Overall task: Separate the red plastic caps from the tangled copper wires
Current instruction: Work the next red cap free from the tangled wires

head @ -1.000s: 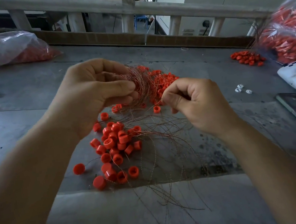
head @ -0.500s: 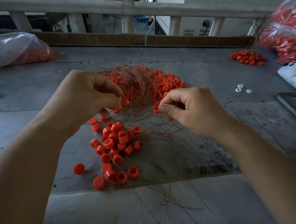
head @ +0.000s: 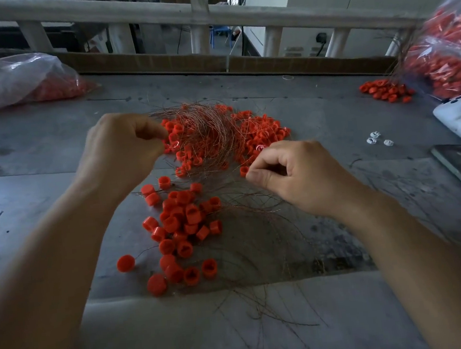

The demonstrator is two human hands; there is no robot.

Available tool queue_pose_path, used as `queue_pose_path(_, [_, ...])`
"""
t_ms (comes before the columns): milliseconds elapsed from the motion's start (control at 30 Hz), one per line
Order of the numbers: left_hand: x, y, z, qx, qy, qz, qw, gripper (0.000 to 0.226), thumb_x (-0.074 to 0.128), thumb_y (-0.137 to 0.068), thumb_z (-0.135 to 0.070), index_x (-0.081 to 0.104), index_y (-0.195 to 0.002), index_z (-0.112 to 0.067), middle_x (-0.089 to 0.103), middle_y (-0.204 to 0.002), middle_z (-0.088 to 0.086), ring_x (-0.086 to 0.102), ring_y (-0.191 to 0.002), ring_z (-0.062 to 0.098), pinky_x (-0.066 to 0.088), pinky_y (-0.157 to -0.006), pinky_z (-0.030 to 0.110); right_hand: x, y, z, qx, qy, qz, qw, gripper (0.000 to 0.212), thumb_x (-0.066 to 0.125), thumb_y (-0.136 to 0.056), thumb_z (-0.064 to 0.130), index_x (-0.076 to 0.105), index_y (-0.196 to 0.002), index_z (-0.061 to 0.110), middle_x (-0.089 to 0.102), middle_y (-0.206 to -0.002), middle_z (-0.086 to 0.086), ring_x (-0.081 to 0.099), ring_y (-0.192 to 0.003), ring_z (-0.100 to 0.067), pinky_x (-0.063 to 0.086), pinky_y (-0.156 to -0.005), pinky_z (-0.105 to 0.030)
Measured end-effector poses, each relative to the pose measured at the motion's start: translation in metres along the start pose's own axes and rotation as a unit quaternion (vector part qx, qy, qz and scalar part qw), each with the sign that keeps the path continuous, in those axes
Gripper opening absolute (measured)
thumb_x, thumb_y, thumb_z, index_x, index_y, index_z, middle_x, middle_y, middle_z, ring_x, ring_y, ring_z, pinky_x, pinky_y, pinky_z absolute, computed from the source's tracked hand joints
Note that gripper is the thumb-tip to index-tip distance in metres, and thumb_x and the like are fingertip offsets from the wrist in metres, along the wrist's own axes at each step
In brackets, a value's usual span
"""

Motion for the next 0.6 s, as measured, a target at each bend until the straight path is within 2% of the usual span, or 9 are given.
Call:
queue_pose_path(67, [0.006,-0.005,0.010,0.006,-0.039,-0.023,0.999,0.026,0.058,-0.082,0.002,0.071,-0.093,-0.017,0.065,-0.090,-0.003,0.055,-0.077,0.011,0.041,-0.069,0.022,-0.003,-0.001,0.000,0.001,-0.002,-0.038,0.999,0.015,0.062,-0.085,0.027,0.070,-0.084,0.014,0.063,-0.079,0.006,0.059,-0.076,-0.008,0.046,-0.069,-0.018])
queue_pose_path(133, [0.013,-0.010,0.020,0.002,-0.049,-0.023,0.999,0.028,0.056,-0.083,0.003,0.071,-0.097,-0.016,0.067,-0.101,0.004,0.058,-0.077,0.015,0.041,-0.064,0.020,-0.007,-0.001,-0.001,0.003,-0.008,-0.089,0.996,0.015,0.063,-0.084,0.026,0.070,-0.082,0.013,0.062,-0.076,0.007,0.058,-0.073,-0.008,0.044,-0.068,-0.015])
queue_pose_path(200, [0.018,-0.014,0.028,0.002,-0.063,-0.018,0.998,0.029,0.056,-0.082,0.004,0.071,-0.098,-0.014,0.067,-0.107,0.008,0.061,-0.089,0.021,0.042,-0.074,0.020,-0.010,-0.002,-0.002,0.012,-0.015,-0.128,0.992,0.013,0.064,-0.084,0.024,0.070,-0.082,0.012,0.057,-0.071,0.015,0.054,-0.067,-0.001,0.039,-0.062,-0.007])
queue_pose_path(267, [0.022,-0.018,0.035,0.007,-0.090,-0.018,0.996,0.034,0.053,-0.081,0.005,0.069,-0.105,-0.012,0.066,-0.112,0.012,0.058,-0.106,0.026,0.040,-0.087,0.025,-0.013,-0.002,-0.004,0.024,-0.022,-0.155,0.987,0.012,0.065,-0.084,0.023,0.070,-0.080,0.013,0.055,-0.070,0.020,0.052,-0.063,0.006,0.039,-0.061,-0.004])
queue_pose_path(333, [0.024,-0.023,0.041,0.010,-0.118,0.001,0.993,0.043,0.049,-0.081,0.004,0.064,-0.118,-0.015,0.060,-0.119,0.015,0.052,-0.113,0.031,0.038,-0.095,0.033,-0.014,-0.002,-0.006,0.032,-0.026,-0.168,0.985,0.011,0.065,-0.084,0.022,0.070,-0.079,0.013,0.055,-0.068,0.022,0.051,-0.060,0.011,0.038,-0.060,-0.004])
queue_pose_path(433, [0.029,-0.028,0.048,-0.020,-0.155,0.074,0.985,0.051,0.055,-0.084,-0.007,0.052,-0.130,-0.026,0.051,-0.125,0.015,0.042,-0.119,0.034,0.034,-0.100,0.039,-0.014,-0.002,-0.007,0.036,-0.027,-0.176,0.983,0.011,0.065,-0.084,0.021,0.070,-0.078,0.014,0.054,-0.065,0.022,0.050,-0.059,0.013,0.037,-0.058,-0.004])
queue_pose_path(500, [0.032,-0.027,0.049,-0.003,-0.181,0.101,0.978,0.045,0.052,-0.087,-0.013,0.053,-0.129,-0.028,0.052,-0.127,0.014,0.037,-0.123,0.033,0.031,-0.102,0.039,-0.014,-0.002,-0.008,0.038,-0.026,-0.184,0.982,0.011,0.065,-0.084,0.021,0.069,-0.076,0.014,0.052,-0.061,0.022,0.050,-0.058,0.012,0.036,-0.056,-0.003])
queue_pose_path(600, [0.032,-0.023,0.043,0.052,-0.182,0.073,0.979,0.032,0.052,-0.088,-0.011,0.064,-0.116,-0.020,0.060,-0.117,0.014,0.040,-0.119,0.031,0.031,-0.097,0.037,-0.015,-0.002,-0.008,0.043,-0.022,-0.190,0.981,0.012,0.065,-0.085,0.022,0.069,-0.075,0.016,0.052,-0.058,0.022,0.051,-0.056,0.011,0.036,-0.055,-0.004])
Point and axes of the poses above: each hand's wrist, its own y-axis away from the middle knuckle, its own x-axis out of the palm, z = x × y, the point moved 2 cm from there along -y, towards the middle knuckle
